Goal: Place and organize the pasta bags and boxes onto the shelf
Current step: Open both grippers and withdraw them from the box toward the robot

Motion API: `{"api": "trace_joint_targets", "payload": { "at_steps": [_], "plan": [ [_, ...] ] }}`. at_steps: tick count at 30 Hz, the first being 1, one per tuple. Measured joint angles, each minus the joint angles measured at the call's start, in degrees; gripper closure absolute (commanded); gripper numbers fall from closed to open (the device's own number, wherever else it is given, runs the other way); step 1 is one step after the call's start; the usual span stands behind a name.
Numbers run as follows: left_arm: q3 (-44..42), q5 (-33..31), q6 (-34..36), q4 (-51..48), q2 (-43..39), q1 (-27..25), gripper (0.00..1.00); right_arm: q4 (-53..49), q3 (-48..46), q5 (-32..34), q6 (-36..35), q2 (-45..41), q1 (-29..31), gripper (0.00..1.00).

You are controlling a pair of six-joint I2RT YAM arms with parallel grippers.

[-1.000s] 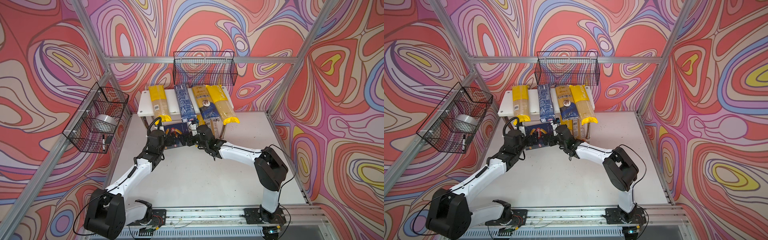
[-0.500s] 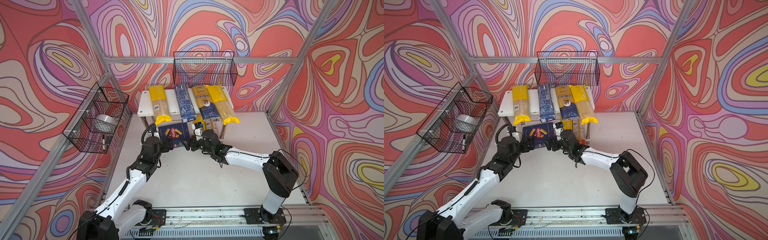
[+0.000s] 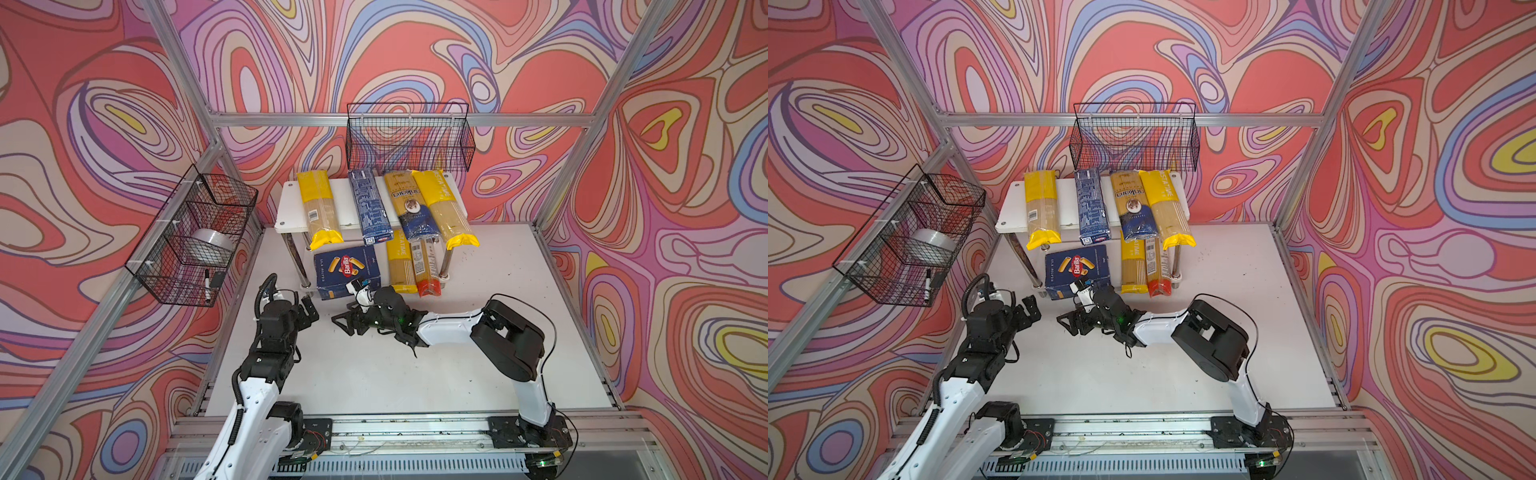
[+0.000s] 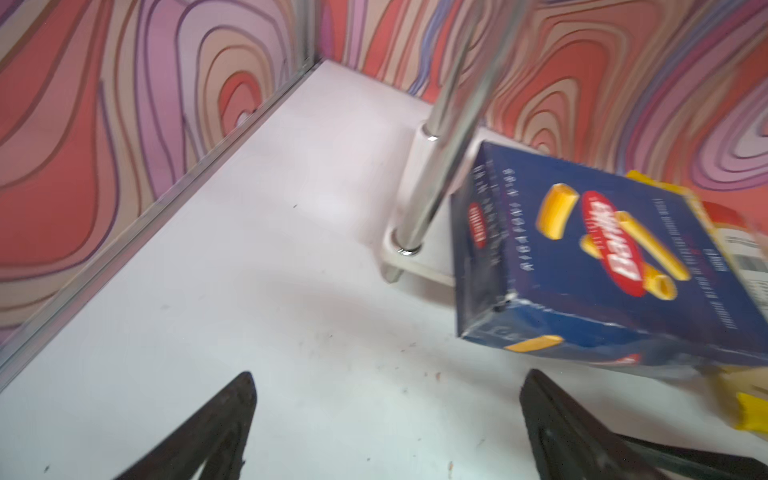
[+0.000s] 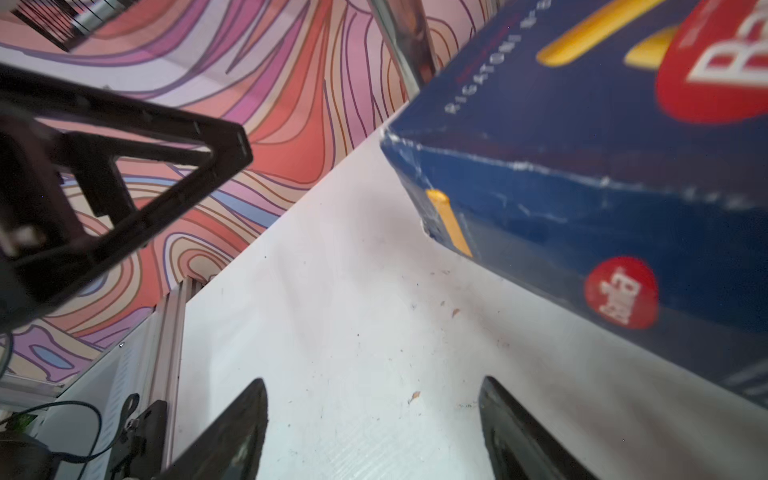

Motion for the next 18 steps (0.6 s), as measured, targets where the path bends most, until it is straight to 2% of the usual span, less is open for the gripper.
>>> {"api": "trace_joint_targets", "payload": {
  "at_steps": [5,18],
  "plan": [
    [-4.6,2.0,-1.3,-0.4,1.7,4.2,0.00,-0.9,2.4,-0.1,0.0,0.7,0.0,0.16],
    [-5.0,2.8,1.8,4.5,1.5,4.8,0.00,-4.3,10.3,2.3,-1.4,4.3,-0.1,0.11]
  ]
}}
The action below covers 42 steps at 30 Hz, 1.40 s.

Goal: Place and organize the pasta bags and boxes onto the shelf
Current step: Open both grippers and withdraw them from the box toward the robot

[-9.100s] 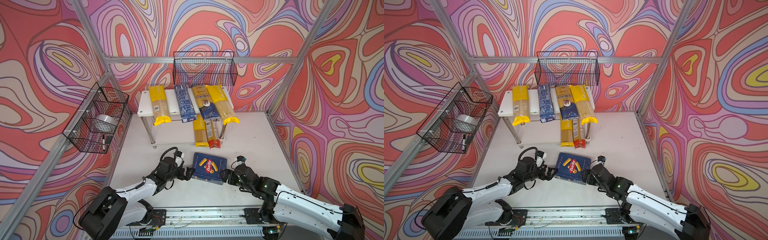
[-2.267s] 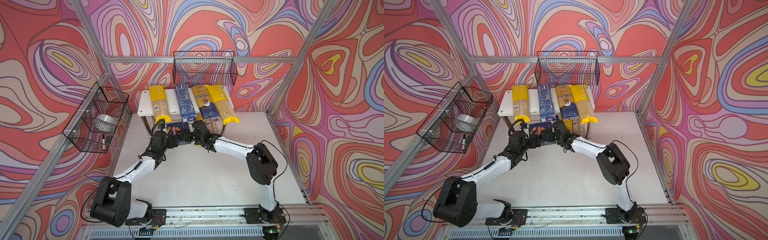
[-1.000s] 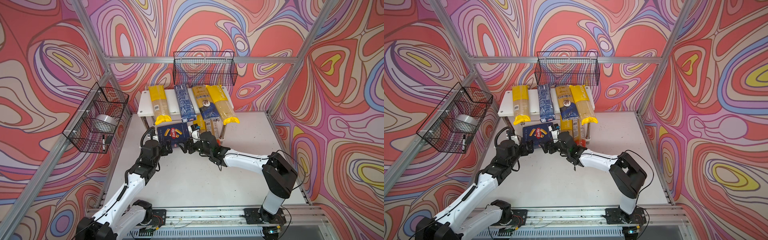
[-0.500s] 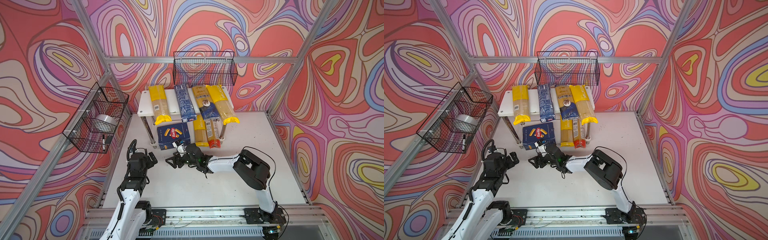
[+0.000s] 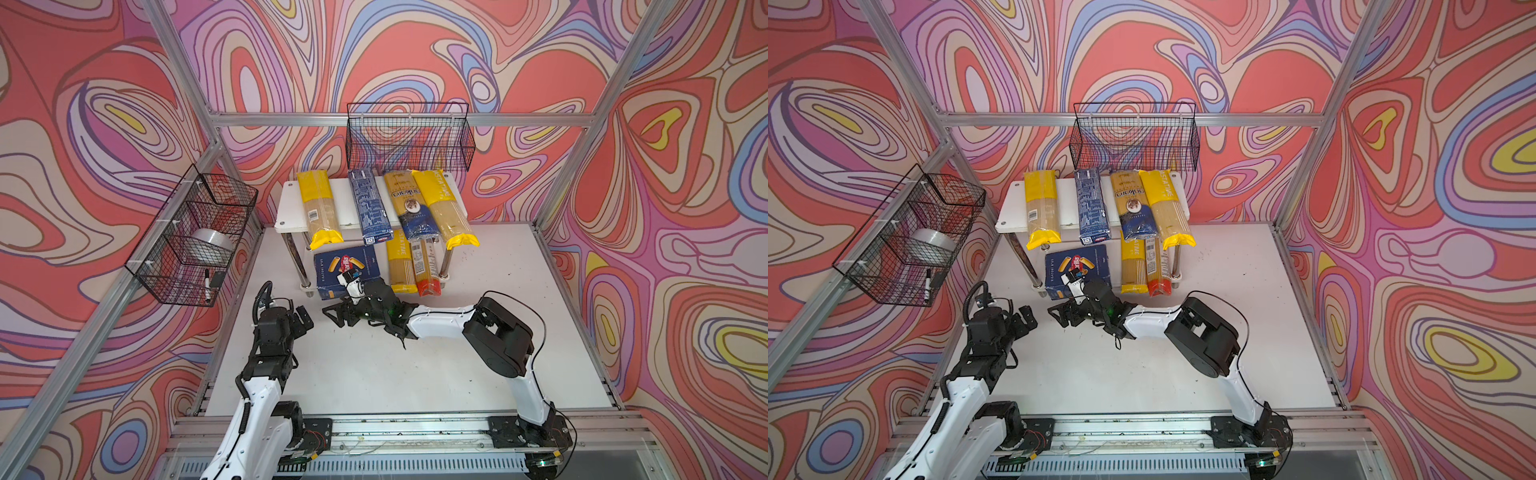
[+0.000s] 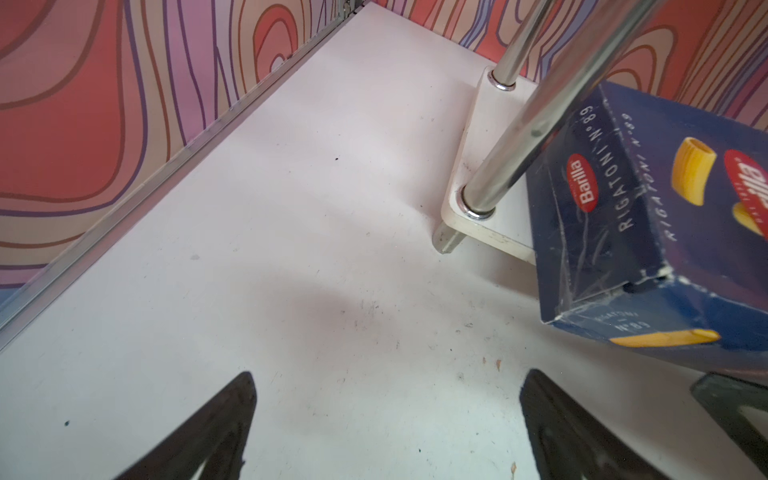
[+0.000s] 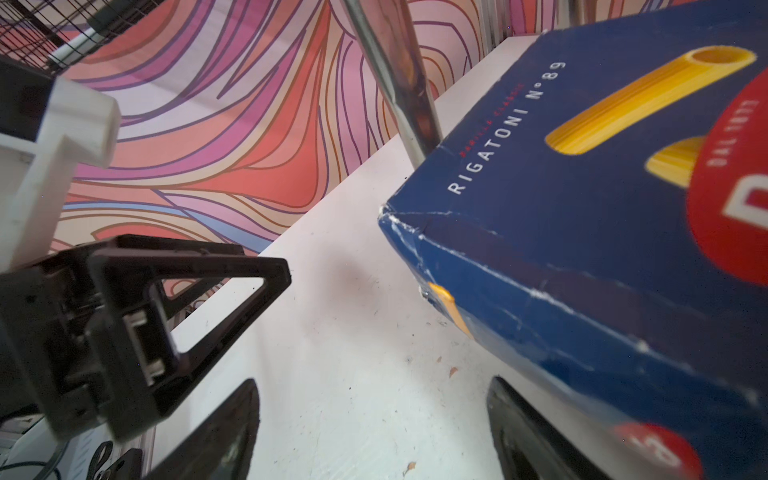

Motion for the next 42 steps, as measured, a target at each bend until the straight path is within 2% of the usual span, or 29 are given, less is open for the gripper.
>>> {"api": "trace_joint_targets", "payload": {
  "at_steps": [11,20,28,33,36,39,42],
  "plan": [
    [-0.4,1.7,1.5,2.0,0.4,0.0,0.00,0.3,3.0,-1.6,2.9,4.0,-2.7,0.10],
    [-0.4,2.5,2.0,3.3,0.7,0.0,0.00,-2.5,9.1,-2.2,2.8,6.6,-4.9,0.10],
    [-1.6,2.5,3.2,4.5,-0.7,0.0,0.00,-2.7,7.2,-2.1,1.8,5.9,-4.8,0.10],
    [-4.6,3.4,4.6,7.3,-2.8,0.0,0.00,-3.9,-4.4,1.2,0.0,-2.8,-4.8,0.06],
    [-4.8,4.5,6.1,10.1,-1.2,0.0,0.00,-6.8,-11.3,6.4,-2.2,-12.7,-4.8,0.02],
    [-4.9,4.9,7.6,14.8,1.9,0.0,0.00,-9.6,-16.9,13.0,-4.5,-25.4,-5.9,0.02],
    [-6.6,5.2,9.7,22.9,5.7,0.0,0.00,-12.0,-22.1,18.0,-6.0,-37.3,-10.4,0.02]
  ]
}}
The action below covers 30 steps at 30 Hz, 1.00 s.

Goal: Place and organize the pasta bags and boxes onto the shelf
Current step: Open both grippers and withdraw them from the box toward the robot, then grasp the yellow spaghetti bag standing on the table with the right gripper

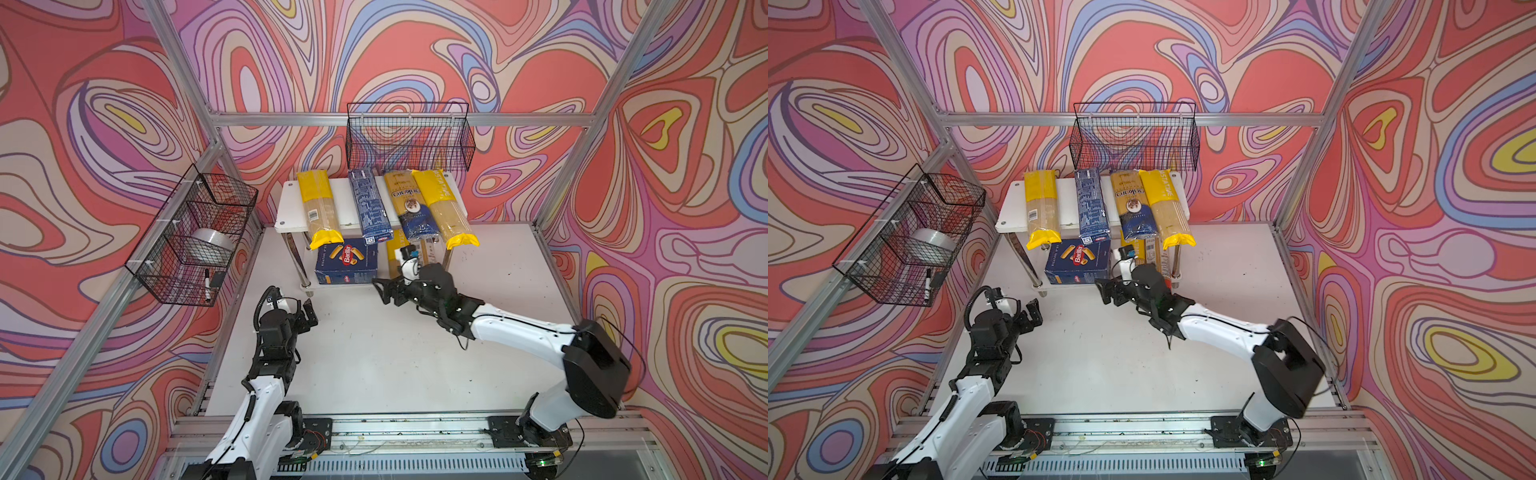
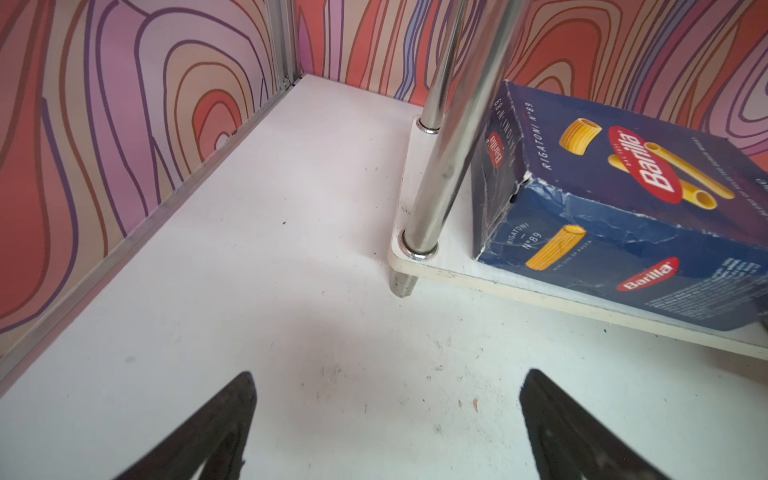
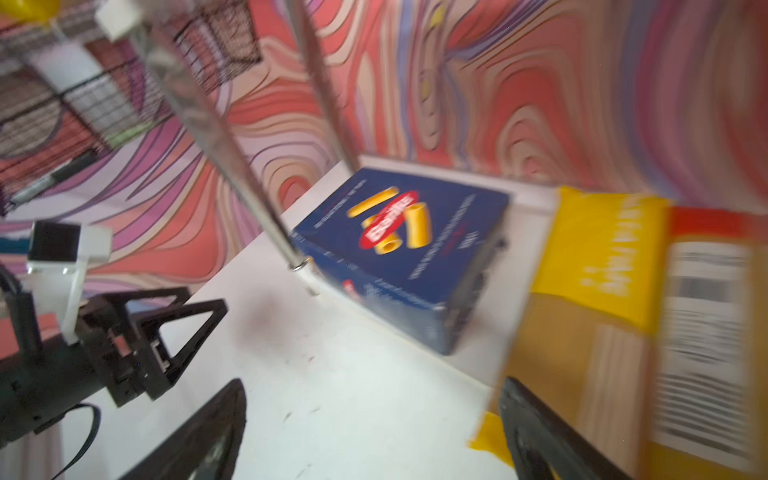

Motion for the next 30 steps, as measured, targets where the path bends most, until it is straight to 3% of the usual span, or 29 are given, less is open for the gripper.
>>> {"api": "trace_joint_targets", "payload": {
  "at_steps": [8,12,15,22,30],
  "plan": [
    [-2.4,1.6,3.7,17.1,13.1,0.0,0.00,-8.0,-20.5,12.7,-3.7,-22.8,-21.9,0.02],
    [-1.9,2.6,4.7,24.7,21.6,0.0,0.00,-6.7,-28.7,13.4,-4.7,-25.4,-32.4,0.01],
    [-1.4,2.8,5.5,28.3,27.1,0.0,0.00,-1.5,-33.5,12.5,-5.6,-22.0,-39.0,0.02],
    [-1.0,4.1,6.8,39.5,37.1,0.0,0.00,13.9,-34.2,8.7,-8.5,-3.3,-42.3,0.02],
    [-1.4,4.6,7.0,44.6,39.3,0.0,0.00,19.3,-33.8,1.9,-11.3,-1.3,-42.7,0.02]
  ]
}}
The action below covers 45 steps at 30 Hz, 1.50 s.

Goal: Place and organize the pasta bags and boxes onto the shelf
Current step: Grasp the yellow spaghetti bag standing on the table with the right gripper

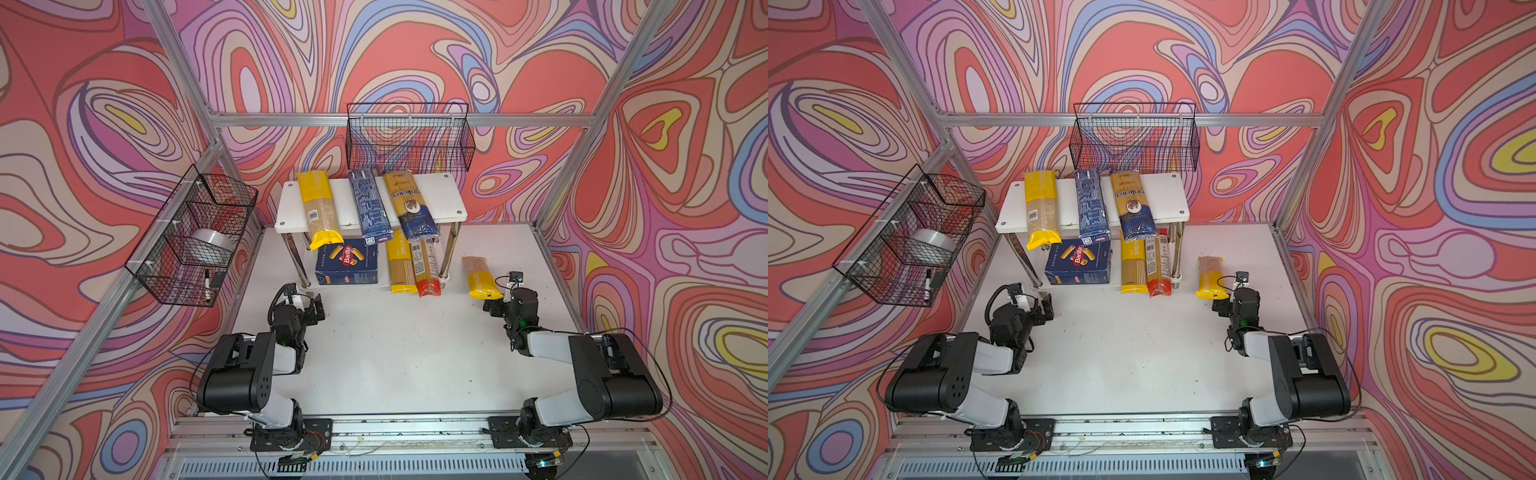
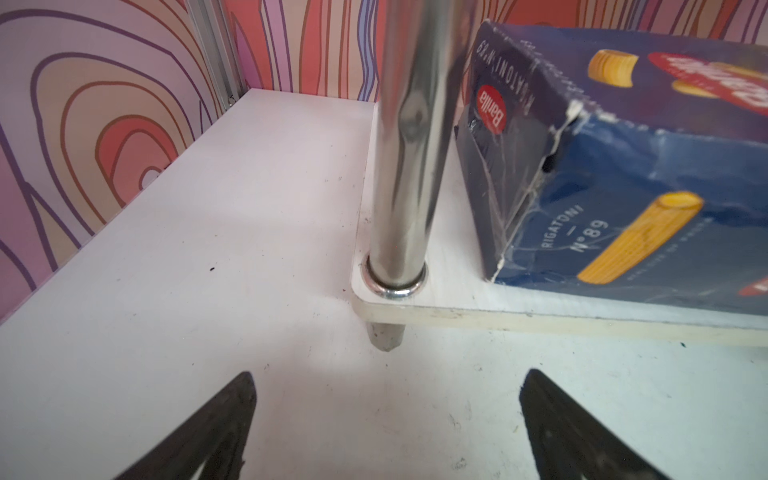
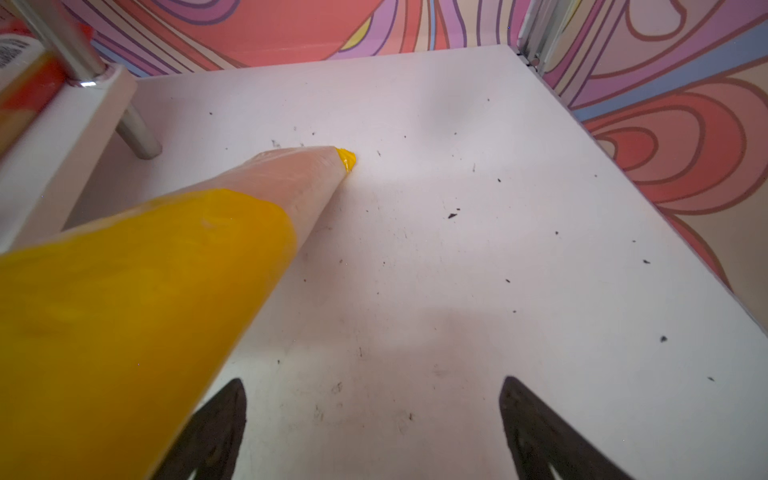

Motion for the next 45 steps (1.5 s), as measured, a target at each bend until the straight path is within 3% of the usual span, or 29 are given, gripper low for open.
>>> {"api": "trace_joint_targets", "payload": {
  "at_steps": [2,9,13,16,20,26,30,38,45],
  "plan": [
    [0.0,0.1,0.0,0.1,0.0,0.0,0.00,-2.2,0.8,-0.9,0.5,-1.4,0.0,0.02],
    [0.0,0.6,0.2,0.2,0.0,0.0,0.00,-24.8,14.6,-3.4,6.9,-11.7,-0.1,0.02],
    [0.0,0.6,0.2,0.0,-1.0,0.0,0.00,-35.5,16.3,-3.8,13.2,-21.2,-0.1,0.02],
    [0.0,0.9,0.3,-0.1,-2.9,0.0,0.00,-43.3,16.9,-5.4,17.4,-23.7,-0.1,0.02],
    [0.1,1.7,0.8,-3.2,-5.9,0.0,0.00,-49.6,18.0,-8.9,21.4,-20.6,0.0,0.01],
    [7.2,2.7,-0.9,-26.5,-25.4,-0.1,0.00,-55.8,24.1,-10.2,23.1,-9.7,2.1,0.02],
    [11.8,3.2,-3.7,-36.0,-34.3,-1.9,0.00,-57.5,29.5,-8.6,23.6,-3.0,6.8,0.02],
    [9.7,6.5,-10.9,-53.1,-41.2,-5.0,0.00,-56.7,35.9,-8.0,25.8,6.8,10.2,0.02],
    [7.4,10.4,-14.0,-57.8,-46.2,-5.4,0.00,-56.8,40.9,-6.0,26.3,16.6,11.6,0.02]
  ]
}}
